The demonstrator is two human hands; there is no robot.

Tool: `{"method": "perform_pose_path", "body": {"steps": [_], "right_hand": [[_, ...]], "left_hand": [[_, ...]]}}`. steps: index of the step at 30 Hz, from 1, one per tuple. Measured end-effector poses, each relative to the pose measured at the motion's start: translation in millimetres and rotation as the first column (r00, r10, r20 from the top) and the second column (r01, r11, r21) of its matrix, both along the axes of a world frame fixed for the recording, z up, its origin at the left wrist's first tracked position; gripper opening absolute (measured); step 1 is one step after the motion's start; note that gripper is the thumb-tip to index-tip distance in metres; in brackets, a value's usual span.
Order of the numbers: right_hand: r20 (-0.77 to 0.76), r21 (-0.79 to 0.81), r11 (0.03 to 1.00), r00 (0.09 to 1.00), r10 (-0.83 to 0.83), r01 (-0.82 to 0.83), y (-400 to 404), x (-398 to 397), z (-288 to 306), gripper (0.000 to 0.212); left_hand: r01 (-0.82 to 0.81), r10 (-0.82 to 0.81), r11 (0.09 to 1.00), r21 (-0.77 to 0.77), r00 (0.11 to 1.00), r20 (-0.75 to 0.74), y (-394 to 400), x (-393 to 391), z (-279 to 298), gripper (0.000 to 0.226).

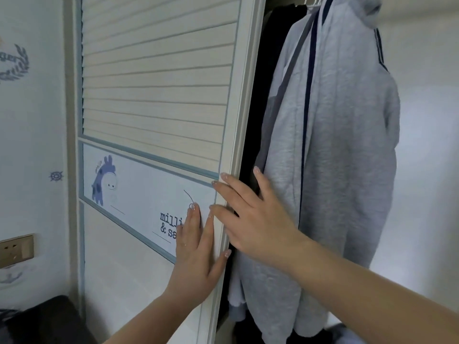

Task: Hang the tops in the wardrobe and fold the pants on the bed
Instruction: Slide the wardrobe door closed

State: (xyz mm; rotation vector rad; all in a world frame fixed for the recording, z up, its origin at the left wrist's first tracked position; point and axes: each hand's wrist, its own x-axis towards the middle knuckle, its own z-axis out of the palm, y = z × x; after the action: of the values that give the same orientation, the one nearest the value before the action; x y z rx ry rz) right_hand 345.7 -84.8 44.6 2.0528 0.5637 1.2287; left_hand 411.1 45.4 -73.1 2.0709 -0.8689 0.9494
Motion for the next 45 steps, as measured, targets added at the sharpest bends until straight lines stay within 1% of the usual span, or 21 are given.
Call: {"method": "perform_pose_path", "body": {"steps": [2, 7, 10, 12, 15, 22, 26, 29, 33, 38, 41, 45], "right_hand": [[0.014, 0.019, 1.0, 1.0, 0.004, -0.004, -7.9, -11.2, -3.5, 0.024], [0.026, 0.082, 0.997, 1.0, -0.01, 0.008, -28.2, -44.4, -10.7, 0.021], [0.018, 0.113, 0.993, 0.999, -0.031, 0.028, -41.8, -67.7, -14.3, 0.024], [0.015, 0.134, 0.989, 0.998, -0.058, 0.055, -49.9, -84.5, -16.3, 0.024], [0.005, 0.146, 0.984, 0.994, -0.106, 0.104, -59.8, -110.4, -13.7, 0.023], [-0.008, 0.112, 0.962, 0.968, -0.25, 0.25, -89.1, -174.8, -12.2, 0.026], [-0.019, 0.121, 0.939, 0.947, -0.322, 0.322, -105.6, -210.1, -13.3, 0.029], [-0.032, 0.107, 0.917, 0.923, -0.383, 0.384, -118.2, -240.1, -14.2, 0.033], [-0.058, 0.083, 0.872, 0.876, -0.479, 0.482, -132.4, -279.5, -12.7, 0.038], [-0.112, 0.056, 0.787, 0.787, -0.607, 0.615, -139.9, -325.7, -8.8, 0.054], [-0.153, 0.066, 0.748, 0.747, -0.647, 0.661, -142.7, -351.1, -5.2, 0.06], [-0.16, 0.068, 0.712, 0.712, -0.684, 0.699, -148.4, -380.0, -2.9, 0.063]], "left_hand": [[0.009, -0.01, 1.0, 0.018, 0.998, 0.056, -6.4, -7.6, -2.8, 0.071], [0.069, -0.073, 0.997, 0.026, 0.958, 0.277, -26.5, -22.2, -4.9, 0.07], [0.117, -0.116, 0.993, 0.017, 0.928, 0.354, -45.1, -34.3, -8.8, 0.073], [0.153, -0.133, 0.988, -0.02, 0.911, 0.391, -60.2, -44.8, -12.3, 0.071], [0.163, -0.123, 0.984, -0.07, 0.908, 0.4, -81.2, -64.1, -12.5, 0.07], [0.199, -0.151, 0.977, -0.078, 0.899, 0.411, -120.3, -116.0, -13.8, 0.071], [0.211, -0.175, 0.977, -0.036, 0.886, 0.43, -137.3, -145.2, -12.3, 0.071], [0.244, -0.223, 0.97, 0.016, 0.855, 0.468, -145.0, -166.3, -6.0, 0.067], [0.252, -0.261, 0.964, 0.089, 0.816, 0.515, -157.1, -189.1, 7.8, 0.061], [0.245, -0.284, 0.959, 0.143, 0.803, 0.524, -176.3, -217.7, 15.8, 0.066], [0.252, -0.295, 0.955, 0.154, 0.794, 0.532, -189.9, -236.3, 14.2, 0.068], [0.264, -0.309, 0.951, 0.161, 0.803, 0.51, -205.0, -262.6, 16.4, 0.068]]}}
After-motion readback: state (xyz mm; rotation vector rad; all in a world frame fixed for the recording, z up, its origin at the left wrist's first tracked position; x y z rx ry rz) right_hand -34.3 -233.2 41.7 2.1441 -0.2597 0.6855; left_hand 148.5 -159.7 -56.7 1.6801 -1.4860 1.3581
